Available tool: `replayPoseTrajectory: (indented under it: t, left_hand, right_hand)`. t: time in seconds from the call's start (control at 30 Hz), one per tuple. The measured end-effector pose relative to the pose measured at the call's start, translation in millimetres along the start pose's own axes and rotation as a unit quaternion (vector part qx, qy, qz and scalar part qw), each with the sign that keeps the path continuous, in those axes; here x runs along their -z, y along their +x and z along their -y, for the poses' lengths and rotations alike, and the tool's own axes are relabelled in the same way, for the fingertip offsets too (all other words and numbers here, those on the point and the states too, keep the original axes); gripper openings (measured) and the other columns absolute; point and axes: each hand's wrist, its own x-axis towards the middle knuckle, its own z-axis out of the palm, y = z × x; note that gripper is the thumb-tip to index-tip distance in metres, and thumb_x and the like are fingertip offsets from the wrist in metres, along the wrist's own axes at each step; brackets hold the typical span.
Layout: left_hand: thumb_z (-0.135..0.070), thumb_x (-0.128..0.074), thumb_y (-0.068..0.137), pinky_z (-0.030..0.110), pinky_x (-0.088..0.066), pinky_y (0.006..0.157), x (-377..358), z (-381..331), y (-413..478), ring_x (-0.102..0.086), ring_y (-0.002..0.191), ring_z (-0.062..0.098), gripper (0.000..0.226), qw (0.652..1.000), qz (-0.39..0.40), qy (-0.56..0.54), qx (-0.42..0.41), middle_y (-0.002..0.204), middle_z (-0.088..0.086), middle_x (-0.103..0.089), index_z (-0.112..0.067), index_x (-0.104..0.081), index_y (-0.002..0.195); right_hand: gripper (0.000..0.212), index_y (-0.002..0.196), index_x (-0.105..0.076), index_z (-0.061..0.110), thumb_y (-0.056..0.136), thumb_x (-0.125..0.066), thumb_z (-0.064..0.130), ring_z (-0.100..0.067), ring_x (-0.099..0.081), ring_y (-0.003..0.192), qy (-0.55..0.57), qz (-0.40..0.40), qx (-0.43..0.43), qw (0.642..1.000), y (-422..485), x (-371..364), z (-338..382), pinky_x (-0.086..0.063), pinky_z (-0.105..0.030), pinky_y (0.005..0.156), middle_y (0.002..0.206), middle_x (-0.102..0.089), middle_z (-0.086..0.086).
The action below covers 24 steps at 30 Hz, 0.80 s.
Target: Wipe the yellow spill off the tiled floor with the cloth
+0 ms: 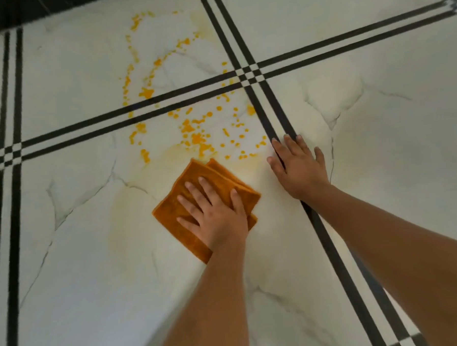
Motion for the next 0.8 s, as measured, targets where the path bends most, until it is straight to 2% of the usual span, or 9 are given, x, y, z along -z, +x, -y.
replayPoseTrajectory:
  t: [0.17, 0.33, 0.47, 0.63, 0.77, 0.8]
  left_hand:
    - [-0.065, -0.010, 0.088, 0.061, 0.011, 0.108, 3, -19, 53, 0.022, 0.140, 0.028, 0.070, 0.982, -0.008, 0.085, -0.169, 0.155, -0.002, 0.019, -0.033, 0.015, 0.145]
    - [-0.070, -0.007, 0.085, 0.066, 0.010, 0.105, 0, -34, 68, 0.026, 0.138, 0.030, 0.069, 0.938, -0.009, 0.140, -0.317, 0.155, -0.007, 0.020, -0.041, 0.018, 0.142]
    - [-0.073, -0.008, 0.083, 0.070, 0.007, 0.104, 6, -78, 106, 0.024, 0.138, 0.038, 0.072, 0.959, -0.003, 0.102, -0.266, 0.156, -0.004, 0.018, -0.041, 0.017, 0.143]
    - [-0.078, -0.003, 0.076, 0.070, 0.006, 0.104, -2, -59, 98, 0.015, 0.140, 0.038, 0.074, 0.905, -0.035, 0.154, -0.395, 0.157, -0.005, 0.009, -0.047, 0.013, 0.141]
    - [-0.078, -0.007, 0.079, 0.070, 0.005, 0.104, 3, -91, 121, 0.016, 0.140, 0.039, 0.074, 0.939, -0.018, 0.115, -0.325, 0.157, -0.003, 0.010, -0.045, 0.011, 0.143]
    - [-0.078, -0.007, 0.079, 0.070, 0.005, 0.104, 1, -89, 117, 0.015, 0.140, 0.040, 0.074, 0.937, -0.027, 0.110, -0.330, 0.157, -0.003, 0.009, -0.044, 0.010, 0.143]
  right_hand:
    - [0.057, 0.150, -0.003, 0.031, 0.098, -0.015, 0.050, -0.019, 0.009, 0.145, -0.006, -0.046, -0.037, 0.998, 19, -3, -18, 0.003, -0.047, 0.115, 0.159, 0.003, 0.004]
    - [0.058, 0.150, 0.000, 0.031, 0.097, -0.012, 0.052, -0.020, 0.010, 0.145, 0.008, -0.058, -0.061, 0.996, 33, 0, -36, 0.006, -0.046, 0.114, 0.159, 0.004, 0.003]
    - [0.057, 0.149, -0.002, 0.034, 0.097, -0.012, 0.053, -0.019, 0.011, 0.145, 0.023, -0.056, -0.071, 0.996, 45, -2, -37, 0.007, -0.045, 0.114, 0.159, 0.004, 0.004]
    - [0.063, 0.148, -0.001, 0.038, 0.089, 0.002, 0.060, -0.017, 0.011, 0.145, 0.005, -0.088, -0.083, 0.993, 43, -13, -35, 0.008, -0.042, 0.114, 0.159, 0.004, 0.006]
    - [0.060, 0.148, -0.002, 0.039, 0.091, -0.002, 0.057, -0.015, 0.011, 0.145, 0.004, -0.098, -0.090, 0.991, 43, -15, -35, 0.010, -0.040, 0.113, 0.158, 0.003, 0.008]
    - [0.059, 0.148, -0.002, 0.039, 0.091, -0.003, 0.057, -0.014, 0.010, 0.145, 0.005, -0.100, -0.090, 0.991, 43, -16, -35, 0.010, -0.039, 0.113, 0.158, 0.003, 0.008]
